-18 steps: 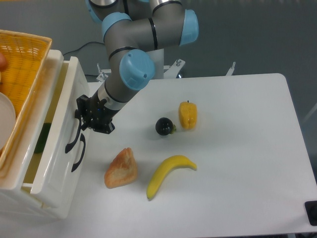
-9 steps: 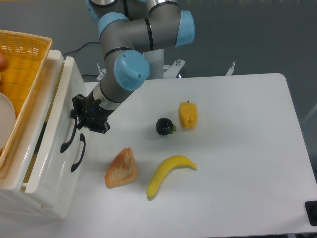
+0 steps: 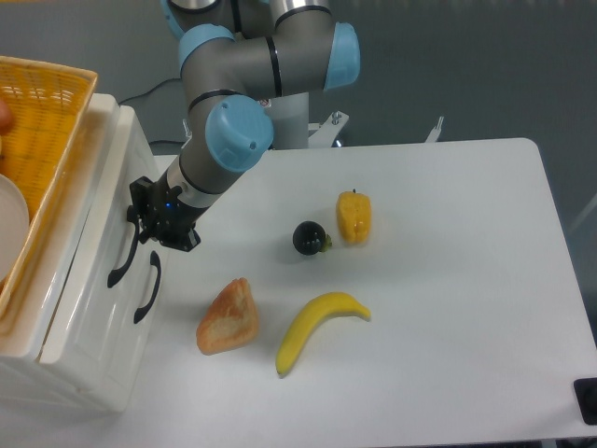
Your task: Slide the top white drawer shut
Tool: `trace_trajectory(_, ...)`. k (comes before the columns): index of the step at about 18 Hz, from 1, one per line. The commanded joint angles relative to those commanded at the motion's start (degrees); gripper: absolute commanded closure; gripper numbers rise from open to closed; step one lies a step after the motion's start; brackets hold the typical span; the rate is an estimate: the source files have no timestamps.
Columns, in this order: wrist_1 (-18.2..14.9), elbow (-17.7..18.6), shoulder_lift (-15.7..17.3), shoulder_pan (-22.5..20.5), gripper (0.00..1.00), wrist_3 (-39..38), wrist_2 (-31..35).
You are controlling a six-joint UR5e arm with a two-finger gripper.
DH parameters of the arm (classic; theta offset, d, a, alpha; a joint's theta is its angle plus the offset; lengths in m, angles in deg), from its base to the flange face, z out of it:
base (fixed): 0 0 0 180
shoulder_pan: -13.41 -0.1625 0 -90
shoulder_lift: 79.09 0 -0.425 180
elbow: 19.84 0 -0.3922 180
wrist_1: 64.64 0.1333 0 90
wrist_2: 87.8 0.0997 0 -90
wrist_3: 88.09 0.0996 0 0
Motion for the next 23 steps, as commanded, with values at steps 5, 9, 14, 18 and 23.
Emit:
trace_trajectory(5,0.0,0.0,-0.09,0.44,1.0,0.0,0.0)
trace_trajectory(9,0.0,0.0,0.0,0.44,1.0,0.0,0.0)
trace_trajectory(14,0.17,-0.09,-0.18,-0.35,0.9,0.7,0.09)
trace_trajectory(18,0.18,-0.26,-0.09,-4.29,0.69,0.88,0.52)
trace_trajectory(23,0.18,-0.61,0.0,-10.27,0.45,0.97,2.98)
